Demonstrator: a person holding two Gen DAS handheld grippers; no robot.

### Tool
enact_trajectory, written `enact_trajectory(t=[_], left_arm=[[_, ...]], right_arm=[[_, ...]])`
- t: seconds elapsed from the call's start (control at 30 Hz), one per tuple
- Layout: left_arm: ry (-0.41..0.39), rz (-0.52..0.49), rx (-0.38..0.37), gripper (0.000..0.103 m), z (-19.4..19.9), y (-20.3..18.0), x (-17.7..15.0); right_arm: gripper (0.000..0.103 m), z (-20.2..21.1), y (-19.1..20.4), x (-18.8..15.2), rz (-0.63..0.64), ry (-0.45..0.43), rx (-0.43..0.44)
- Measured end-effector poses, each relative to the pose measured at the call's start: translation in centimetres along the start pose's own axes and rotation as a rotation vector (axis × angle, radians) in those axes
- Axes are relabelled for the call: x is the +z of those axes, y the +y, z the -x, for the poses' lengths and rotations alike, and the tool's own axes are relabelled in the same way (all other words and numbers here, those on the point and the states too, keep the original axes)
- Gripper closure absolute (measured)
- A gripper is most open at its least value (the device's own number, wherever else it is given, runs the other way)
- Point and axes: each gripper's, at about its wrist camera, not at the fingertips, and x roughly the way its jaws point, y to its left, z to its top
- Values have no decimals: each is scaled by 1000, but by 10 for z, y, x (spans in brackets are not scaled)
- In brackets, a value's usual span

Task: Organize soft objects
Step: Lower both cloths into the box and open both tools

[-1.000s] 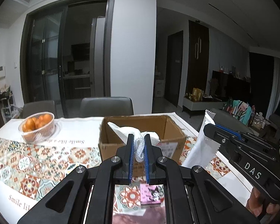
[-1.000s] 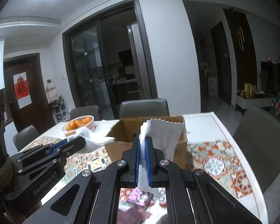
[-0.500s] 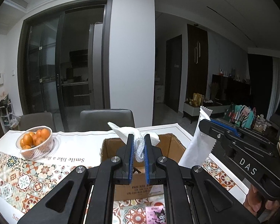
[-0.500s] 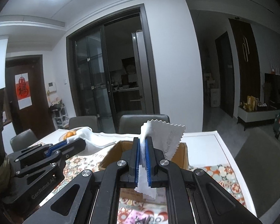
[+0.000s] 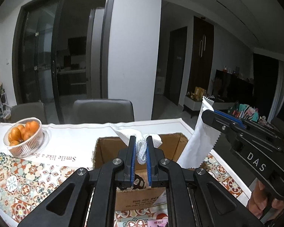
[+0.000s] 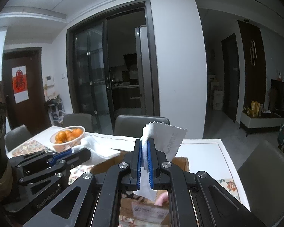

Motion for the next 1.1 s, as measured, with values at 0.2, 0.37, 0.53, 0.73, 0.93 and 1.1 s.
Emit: enact_trajectory(t=[0.2,0.37,0.53,0.73,0.93,1.1], left_arm=[[65,2,-2,92,-34,2,-9],[115,-14,2,91,-53,2,-20],[148,-32,14,91,-66,2,-29],[187,-50,9,77,-75,-1,-34],[177,-63,24,61,-69,-5,-36],[147,-84,47,56,-54,-11,-38]], right_arm=[[95,-32,-12,-15,-9,73,9],[95,-56,-25,-30,-32,145,16],[95,-70,-32,-46,-33,203,12],[95,-80,-33,-55,-46,256,18],[58,-77,-34,-55,-53,238,-13],[58,-64,-35,-55,-46,220,-45]])
